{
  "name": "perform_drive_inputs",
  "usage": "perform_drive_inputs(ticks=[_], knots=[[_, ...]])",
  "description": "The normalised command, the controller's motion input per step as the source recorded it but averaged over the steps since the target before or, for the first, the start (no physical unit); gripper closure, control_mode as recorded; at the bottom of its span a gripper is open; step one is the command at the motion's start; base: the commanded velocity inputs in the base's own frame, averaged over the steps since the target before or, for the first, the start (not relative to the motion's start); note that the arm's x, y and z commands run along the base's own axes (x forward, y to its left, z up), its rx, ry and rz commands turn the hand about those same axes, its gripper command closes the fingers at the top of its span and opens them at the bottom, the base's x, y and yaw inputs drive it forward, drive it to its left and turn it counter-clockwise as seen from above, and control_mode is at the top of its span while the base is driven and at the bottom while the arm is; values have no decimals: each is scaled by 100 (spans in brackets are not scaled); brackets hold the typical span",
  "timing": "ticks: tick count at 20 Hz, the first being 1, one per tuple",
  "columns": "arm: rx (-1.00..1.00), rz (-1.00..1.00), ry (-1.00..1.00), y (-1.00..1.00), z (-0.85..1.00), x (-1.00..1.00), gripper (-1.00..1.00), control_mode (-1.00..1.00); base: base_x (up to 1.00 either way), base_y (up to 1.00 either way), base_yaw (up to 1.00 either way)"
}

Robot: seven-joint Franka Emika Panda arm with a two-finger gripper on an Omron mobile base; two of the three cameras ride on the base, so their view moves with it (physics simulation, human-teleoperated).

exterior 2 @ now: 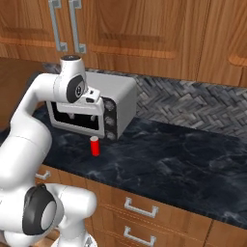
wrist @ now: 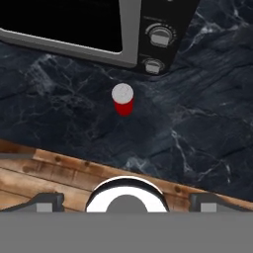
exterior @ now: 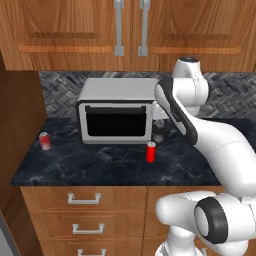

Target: Four empty soda cans are scattered around the kitchen. Gather all the cans and cluster them next to the stove for recycling.

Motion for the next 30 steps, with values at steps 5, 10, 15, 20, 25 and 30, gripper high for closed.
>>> perform_drive_inputs(ticks=[5, 10, 15, 20, 25, 30], knots=[[0, 0, 0, 9, -30, 18, -100, -100, 0, 0, 0], [0, 0, 0, 11, -28, 22, -100, -100, 0, 0, 0], [0, 0, 0, 7, -25, 29, -100, -100, 0, 0, 0], [0, 0, -1, 4, -23, 31, -100, -100, 0, 0, 0], [0, 0, -1, 1, -18, 30, -100, -100, 0, 0, 0], [0, 0, -2, 0, -20, 19, -100, -100, 0, 0, 0]])
